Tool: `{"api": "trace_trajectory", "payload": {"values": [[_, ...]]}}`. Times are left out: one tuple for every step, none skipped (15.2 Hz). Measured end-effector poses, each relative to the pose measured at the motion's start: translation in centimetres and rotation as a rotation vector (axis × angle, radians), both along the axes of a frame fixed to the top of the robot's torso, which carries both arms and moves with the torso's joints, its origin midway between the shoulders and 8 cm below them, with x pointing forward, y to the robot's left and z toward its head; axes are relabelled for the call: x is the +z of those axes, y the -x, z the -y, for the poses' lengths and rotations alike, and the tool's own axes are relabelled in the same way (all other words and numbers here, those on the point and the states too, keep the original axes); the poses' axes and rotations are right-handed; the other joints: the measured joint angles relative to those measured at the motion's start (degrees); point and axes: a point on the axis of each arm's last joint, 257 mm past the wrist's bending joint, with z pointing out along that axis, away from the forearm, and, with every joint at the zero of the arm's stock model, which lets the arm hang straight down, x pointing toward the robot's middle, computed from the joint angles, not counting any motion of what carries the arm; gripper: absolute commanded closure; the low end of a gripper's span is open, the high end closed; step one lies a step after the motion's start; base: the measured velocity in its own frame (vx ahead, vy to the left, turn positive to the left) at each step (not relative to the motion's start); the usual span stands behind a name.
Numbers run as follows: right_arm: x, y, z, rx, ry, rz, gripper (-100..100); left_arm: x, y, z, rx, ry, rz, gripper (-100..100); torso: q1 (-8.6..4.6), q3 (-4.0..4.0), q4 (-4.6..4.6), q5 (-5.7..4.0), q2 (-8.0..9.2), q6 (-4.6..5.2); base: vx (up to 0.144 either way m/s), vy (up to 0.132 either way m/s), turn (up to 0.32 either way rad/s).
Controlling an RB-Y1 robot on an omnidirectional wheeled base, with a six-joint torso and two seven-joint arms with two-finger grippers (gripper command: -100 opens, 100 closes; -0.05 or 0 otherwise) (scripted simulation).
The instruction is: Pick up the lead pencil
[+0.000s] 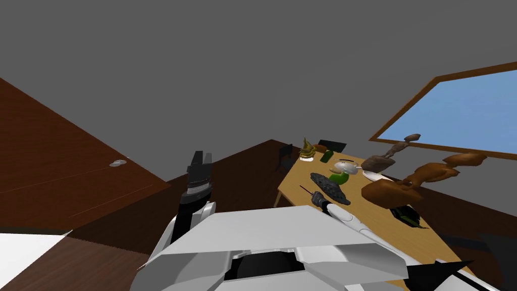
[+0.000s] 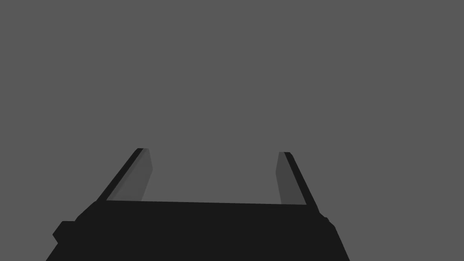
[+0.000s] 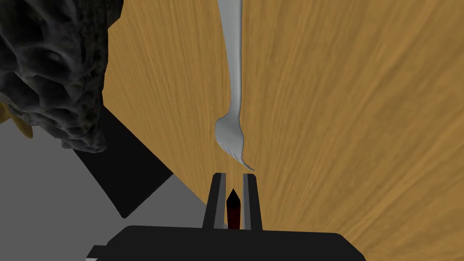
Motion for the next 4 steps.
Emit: {"api": "trace_trajectory", "payload": {"values": [[0.3,-0.01,0.05,0.011,0.001,0.001,100,0.0,0.0,0.0,0.0,0.0,0.0,0,0.11,-0.03,-0.02,0.03,-0.04,0.06,0.062,0.084,-0.243],[0.54,0.1,0.16,0.021,0.003,-0.001,100,0.0,0.0,0.0,0.0,0.0,0.0,0,0.22,-0.05,-0.02,0.04,-0.09,0.01,0.059,0.092,-0.184],[0.81,0.16,0.14,0.033,0.003,-0.004,100,0.0,0.0,0.0,0.0,0.0,0.0,0,0.3,-0.07,-0.01,0.05,-0.13,-0.04,0.057,0.083,-0.133],[1.05,0.21,0.1,0.042,0.003,-0.004,100,0.0,0.0,0.0,0.0,0.0,0.0,0,0.31,-0.08,-0.01,0.05,-0.16,-0.08,0.033,0.047,-0.049]]}}
